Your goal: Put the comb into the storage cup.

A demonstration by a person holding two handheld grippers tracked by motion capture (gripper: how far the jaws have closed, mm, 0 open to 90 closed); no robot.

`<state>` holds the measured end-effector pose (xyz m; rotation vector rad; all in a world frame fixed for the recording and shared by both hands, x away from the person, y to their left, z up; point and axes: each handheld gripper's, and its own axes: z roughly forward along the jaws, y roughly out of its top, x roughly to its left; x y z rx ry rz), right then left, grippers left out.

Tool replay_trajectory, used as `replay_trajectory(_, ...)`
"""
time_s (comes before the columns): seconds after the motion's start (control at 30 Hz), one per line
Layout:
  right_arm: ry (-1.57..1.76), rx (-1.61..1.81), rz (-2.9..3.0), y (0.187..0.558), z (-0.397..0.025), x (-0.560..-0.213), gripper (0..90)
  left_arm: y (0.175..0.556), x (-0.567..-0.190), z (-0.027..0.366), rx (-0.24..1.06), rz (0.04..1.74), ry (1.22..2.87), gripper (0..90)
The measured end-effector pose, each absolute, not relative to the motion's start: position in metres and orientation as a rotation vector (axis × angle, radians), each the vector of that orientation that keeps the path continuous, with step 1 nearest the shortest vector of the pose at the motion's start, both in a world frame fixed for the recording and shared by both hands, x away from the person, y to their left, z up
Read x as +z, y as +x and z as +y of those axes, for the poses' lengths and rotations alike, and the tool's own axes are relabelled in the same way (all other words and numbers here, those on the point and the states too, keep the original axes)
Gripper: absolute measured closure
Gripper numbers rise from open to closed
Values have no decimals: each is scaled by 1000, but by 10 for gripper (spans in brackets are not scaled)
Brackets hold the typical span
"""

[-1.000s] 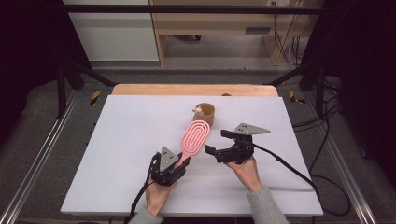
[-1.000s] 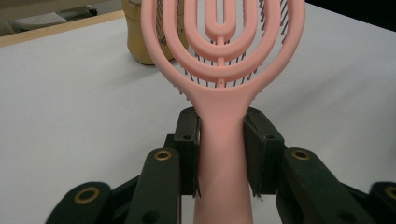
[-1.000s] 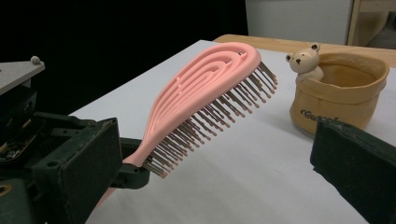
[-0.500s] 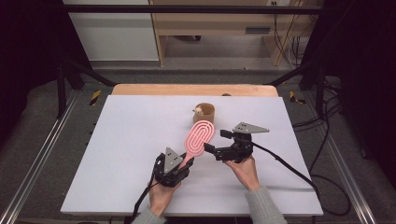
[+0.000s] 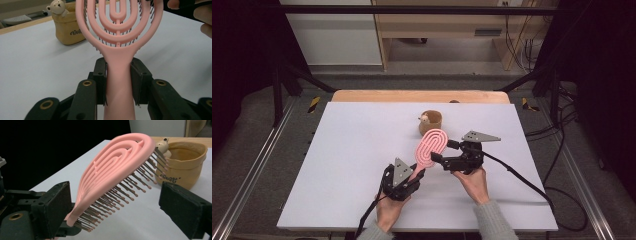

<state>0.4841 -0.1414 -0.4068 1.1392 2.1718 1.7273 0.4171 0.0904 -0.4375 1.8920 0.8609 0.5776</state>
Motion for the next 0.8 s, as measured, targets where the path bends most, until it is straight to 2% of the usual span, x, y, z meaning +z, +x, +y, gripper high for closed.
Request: replay_trajectory(0.8, 1198, 1766, 2207, 485, -147, -401, 404, 412, -438, 75, 578, 824, 1889, 687)
